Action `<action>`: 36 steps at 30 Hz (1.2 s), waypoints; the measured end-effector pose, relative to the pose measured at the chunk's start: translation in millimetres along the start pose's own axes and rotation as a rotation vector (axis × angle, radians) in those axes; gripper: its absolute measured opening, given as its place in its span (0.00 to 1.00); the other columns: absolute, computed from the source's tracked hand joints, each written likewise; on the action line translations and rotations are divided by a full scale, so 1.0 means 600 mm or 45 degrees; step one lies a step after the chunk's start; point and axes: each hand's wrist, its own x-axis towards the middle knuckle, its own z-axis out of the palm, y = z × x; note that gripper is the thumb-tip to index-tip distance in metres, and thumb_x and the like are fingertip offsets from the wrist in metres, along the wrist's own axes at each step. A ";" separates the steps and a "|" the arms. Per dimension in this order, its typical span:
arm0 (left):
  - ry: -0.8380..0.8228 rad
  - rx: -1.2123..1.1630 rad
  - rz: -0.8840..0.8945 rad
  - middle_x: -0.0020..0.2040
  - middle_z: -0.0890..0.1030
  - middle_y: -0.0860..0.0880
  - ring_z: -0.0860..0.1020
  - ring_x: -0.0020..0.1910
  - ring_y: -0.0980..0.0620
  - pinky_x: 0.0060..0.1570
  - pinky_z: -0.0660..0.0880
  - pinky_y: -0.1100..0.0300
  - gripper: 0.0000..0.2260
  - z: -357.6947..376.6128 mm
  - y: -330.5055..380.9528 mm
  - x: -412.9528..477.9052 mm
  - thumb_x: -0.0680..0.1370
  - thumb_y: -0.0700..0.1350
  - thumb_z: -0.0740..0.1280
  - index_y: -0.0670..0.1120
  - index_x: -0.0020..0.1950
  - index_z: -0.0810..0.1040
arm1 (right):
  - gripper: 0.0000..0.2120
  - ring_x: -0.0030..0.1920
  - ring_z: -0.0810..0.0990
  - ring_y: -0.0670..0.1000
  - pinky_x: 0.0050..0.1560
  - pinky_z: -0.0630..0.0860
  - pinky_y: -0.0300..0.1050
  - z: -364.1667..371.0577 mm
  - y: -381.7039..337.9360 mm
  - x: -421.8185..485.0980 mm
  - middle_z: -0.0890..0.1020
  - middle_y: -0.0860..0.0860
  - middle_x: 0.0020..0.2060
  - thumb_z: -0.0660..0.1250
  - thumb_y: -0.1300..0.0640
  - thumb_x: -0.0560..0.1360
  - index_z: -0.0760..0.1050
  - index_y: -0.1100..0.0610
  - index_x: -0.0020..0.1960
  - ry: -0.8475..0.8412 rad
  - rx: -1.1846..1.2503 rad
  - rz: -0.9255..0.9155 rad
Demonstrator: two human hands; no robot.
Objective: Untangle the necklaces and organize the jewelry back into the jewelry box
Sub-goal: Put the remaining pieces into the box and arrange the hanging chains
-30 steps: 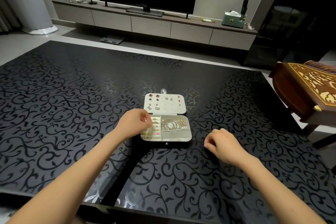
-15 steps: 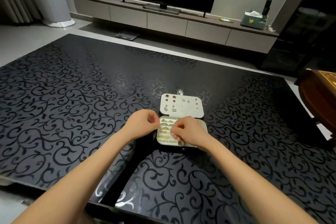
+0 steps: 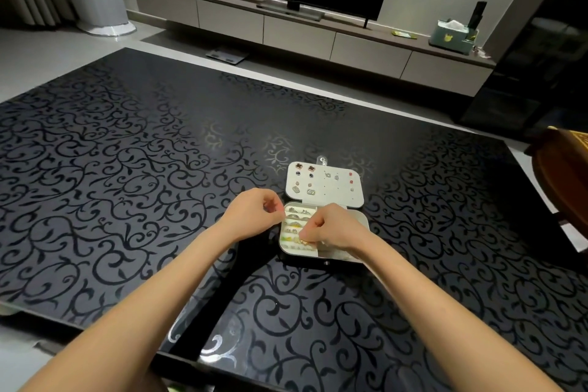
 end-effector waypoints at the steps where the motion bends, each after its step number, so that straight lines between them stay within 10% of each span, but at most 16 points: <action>1: 0.002 0.001 -0.002 0.34 0.75 0.58 0.71 0.33 0.61 0.35 0.66 0.66 0.04 0.000 -0.001 0.000 0.73 0.47 0.68 0.52 0.38 0.76 | 0.11 0.41 0.79 0.49 0.48 0.75 0.46 0.001 0.001 0.001 0.81 0.49 0.34 0.72 0.58 0.70 0.76 0.52 0.30 0.001 -0.015 0.000; 15: 0.015 0.033 -0.001 0.33 0.75 0.58 0.71 0.32 0.61 0.34 0.65 0.68 0.03 0.004 0.006 -0.007 0.73 0.46 0.68 0.50 0.39 0.77 | 0.07 0.34 0.72 0.46 0.40 0.71 0.44 0.032 0.008 -0.030 0.74 0.45 0.32 0.69 0.53 0.71 0.71 0.50 0.39 0.351 0.060 -0.174; 23: -0.057 0.162 0.191 0.42 0.81 0.48 0.77 0.41 0.50 0.45 0.74 0.53 0.07 0.073 0.093 -0.022 0.73 0.46 0.65 0.44 0.40 0.80 | 0.06 0.50 0.77 0.46 0.50 0.73 0.41 -0.049 0.165 -0.156 0.81 0.43 0.47 0.66 0.51 0.76 0.80 0.48 0.51 0.658 -0.290 0.103; 27: -0.042 0.152 0.294 0.40 0.78 0.52 0.75 0.40 0.54 0.39 0.69 0.62 0.05 0.103 0.141 -0.020 0.74 0.45 0.65 0.46 0.40 0.79 | 0.14 0.55 0.71 0.47 0.53 0.67 0.37 -0.045 0.222 -0.174 0.77 0.43 0.50 0.66 0.45 0.75 0.76 0.46 0.59 0.561 -0.585 0.142; 36: -0.212 -0.019 0.335 0.37 0.79 0.55 0.74 0.37 0.57 0.39 0.67 0.68 0.05 0.140 0.175 -0.029 0.75 0.43 0.67 0.44 0.44 0.82 | 0.06 0.49 0.71 0.46 0.46 0.66 0.36 -0.051 0.233 -0.192 0.78 0.42 0.43 0.65 0.47 0.75 0.79 0.47 0.47 0.679 -0.506 0.095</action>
